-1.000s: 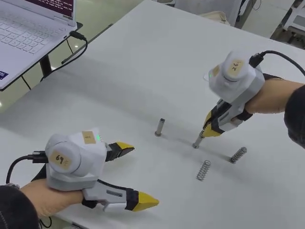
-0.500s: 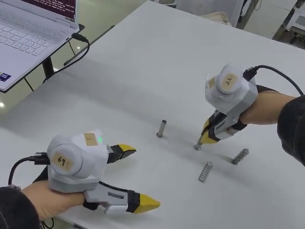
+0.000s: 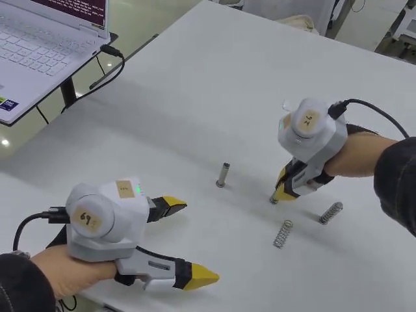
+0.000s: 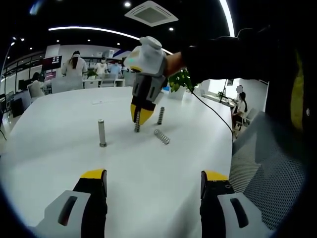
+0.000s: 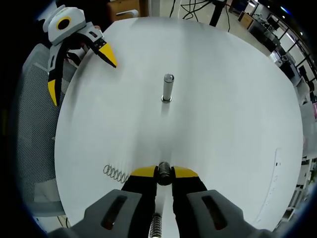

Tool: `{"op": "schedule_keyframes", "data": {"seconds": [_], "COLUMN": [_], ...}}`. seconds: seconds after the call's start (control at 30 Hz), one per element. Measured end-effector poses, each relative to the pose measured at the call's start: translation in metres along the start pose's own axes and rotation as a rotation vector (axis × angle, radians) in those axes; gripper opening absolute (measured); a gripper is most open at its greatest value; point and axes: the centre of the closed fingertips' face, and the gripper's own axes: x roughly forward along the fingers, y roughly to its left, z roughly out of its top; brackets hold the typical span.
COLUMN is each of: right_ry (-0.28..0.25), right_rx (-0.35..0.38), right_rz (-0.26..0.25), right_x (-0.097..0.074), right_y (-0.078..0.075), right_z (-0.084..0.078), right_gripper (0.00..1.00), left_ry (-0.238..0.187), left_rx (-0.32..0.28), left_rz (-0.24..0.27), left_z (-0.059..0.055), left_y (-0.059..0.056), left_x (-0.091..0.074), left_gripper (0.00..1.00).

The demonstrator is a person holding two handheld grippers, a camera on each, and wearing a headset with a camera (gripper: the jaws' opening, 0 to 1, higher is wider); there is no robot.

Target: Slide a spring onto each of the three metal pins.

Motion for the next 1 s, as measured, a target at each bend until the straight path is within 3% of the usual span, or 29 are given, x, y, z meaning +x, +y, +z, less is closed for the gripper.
{"op": "schedule_keyframes", "data": {"seconds": [0.2,0.5,1.0], "right_ry": [-0.012,-0.030,-0.072], "right_rx": [0.006,0.022,0.040], "right_rz": [-0.004,-0.014,-0.046], "right_x": [0.002,0.000,-0.018], "right_y": [-0.001,-0.001,-0.002], "right_z": [0.000,0.000,0.001], "right_gripper": [0.10,0.21,0.29], "left_ry": [0.000,0.002,0.003], "left_rx": [0.001,0.001,0.012], "left_rz": [0.000,-0.002,-0.006], "left_z": [0.001,-0.001,0.005], "left_y": [0.000,-0.001,-0.002], "left_x": [0.000,0.000,0.001], "left_gripper": [0.74,0.74,0.73]}}
